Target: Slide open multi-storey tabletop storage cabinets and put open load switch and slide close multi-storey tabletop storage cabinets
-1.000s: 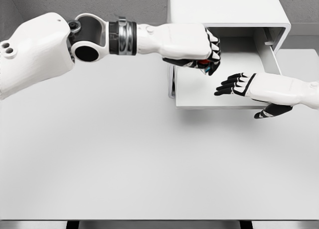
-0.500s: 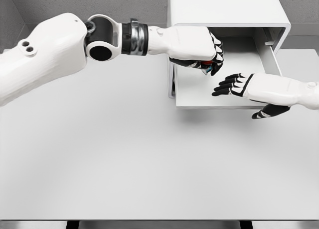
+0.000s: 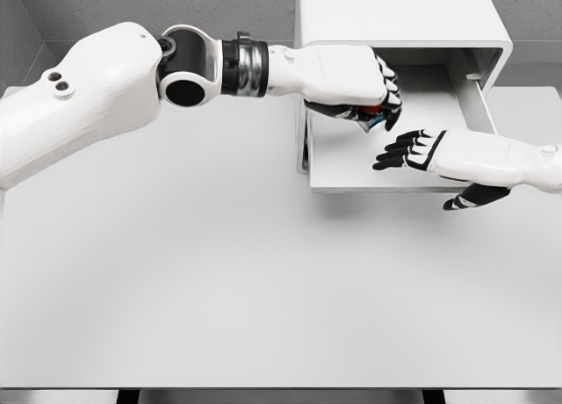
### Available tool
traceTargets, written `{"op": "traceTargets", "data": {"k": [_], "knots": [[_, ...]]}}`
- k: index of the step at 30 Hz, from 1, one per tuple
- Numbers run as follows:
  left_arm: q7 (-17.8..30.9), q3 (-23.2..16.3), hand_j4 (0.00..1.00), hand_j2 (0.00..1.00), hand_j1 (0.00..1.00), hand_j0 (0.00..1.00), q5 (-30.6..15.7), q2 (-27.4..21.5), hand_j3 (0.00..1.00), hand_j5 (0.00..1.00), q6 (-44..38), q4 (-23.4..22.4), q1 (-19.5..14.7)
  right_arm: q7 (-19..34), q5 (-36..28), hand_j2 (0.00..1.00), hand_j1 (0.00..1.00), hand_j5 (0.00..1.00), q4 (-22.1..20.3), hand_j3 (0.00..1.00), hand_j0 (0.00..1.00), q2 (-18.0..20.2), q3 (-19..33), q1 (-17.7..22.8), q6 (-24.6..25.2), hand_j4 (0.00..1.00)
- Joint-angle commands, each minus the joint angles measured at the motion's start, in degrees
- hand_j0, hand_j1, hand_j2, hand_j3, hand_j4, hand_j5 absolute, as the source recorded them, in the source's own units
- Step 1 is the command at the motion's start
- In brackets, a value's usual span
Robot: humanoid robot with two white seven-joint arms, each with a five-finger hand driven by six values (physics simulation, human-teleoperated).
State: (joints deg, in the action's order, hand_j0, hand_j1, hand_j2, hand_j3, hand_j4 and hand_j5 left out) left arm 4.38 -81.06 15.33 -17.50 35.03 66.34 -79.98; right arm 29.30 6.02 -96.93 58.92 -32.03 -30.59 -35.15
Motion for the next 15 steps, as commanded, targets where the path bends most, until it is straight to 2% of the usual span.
{"op": "traceTargets", "data": {"k": [1,7,12,15], "knots": [[-0.1,0.5,0.88,0.88,0.88,0.88,-0.4,0.0,0.88,0.88,0.0,0.1,0.0,0.0,-0.4,1.0,1.0,1.0,0.0,1.0,1.0,0.1,0.0,0.0,0.1,1.0],[-0.1,0.6,1.0,1.0,1.0,1.0,-1.1,0.0,1.0,1.0,0.0,0.3,-0.1,0.0,-0.4,1.0,1.0,1.0,0.0,1.0,1.0,0.1,0.0,0.0,0.1,1.0],[-0.1,0.6,1.0,1.0,1.0,1.0,-1.2,0.0,1.0,1.0,0.0,0.8,0.3,0.0,-0.4,1.0,1.0,1.0,0.0,1.0,1.0,0.1,0.0,0.1,0.1,1.0],[-0.1,0.6,1.0,1.0,1.0,1.0,-1.1,-0.3,1.0,1.0,0.0,3.0,0.6,0.0,-0.4,1.0,1.0,1.0,0.0,1.0,1.0,0.1,0.0,0.1,0.1,1.0]]}}
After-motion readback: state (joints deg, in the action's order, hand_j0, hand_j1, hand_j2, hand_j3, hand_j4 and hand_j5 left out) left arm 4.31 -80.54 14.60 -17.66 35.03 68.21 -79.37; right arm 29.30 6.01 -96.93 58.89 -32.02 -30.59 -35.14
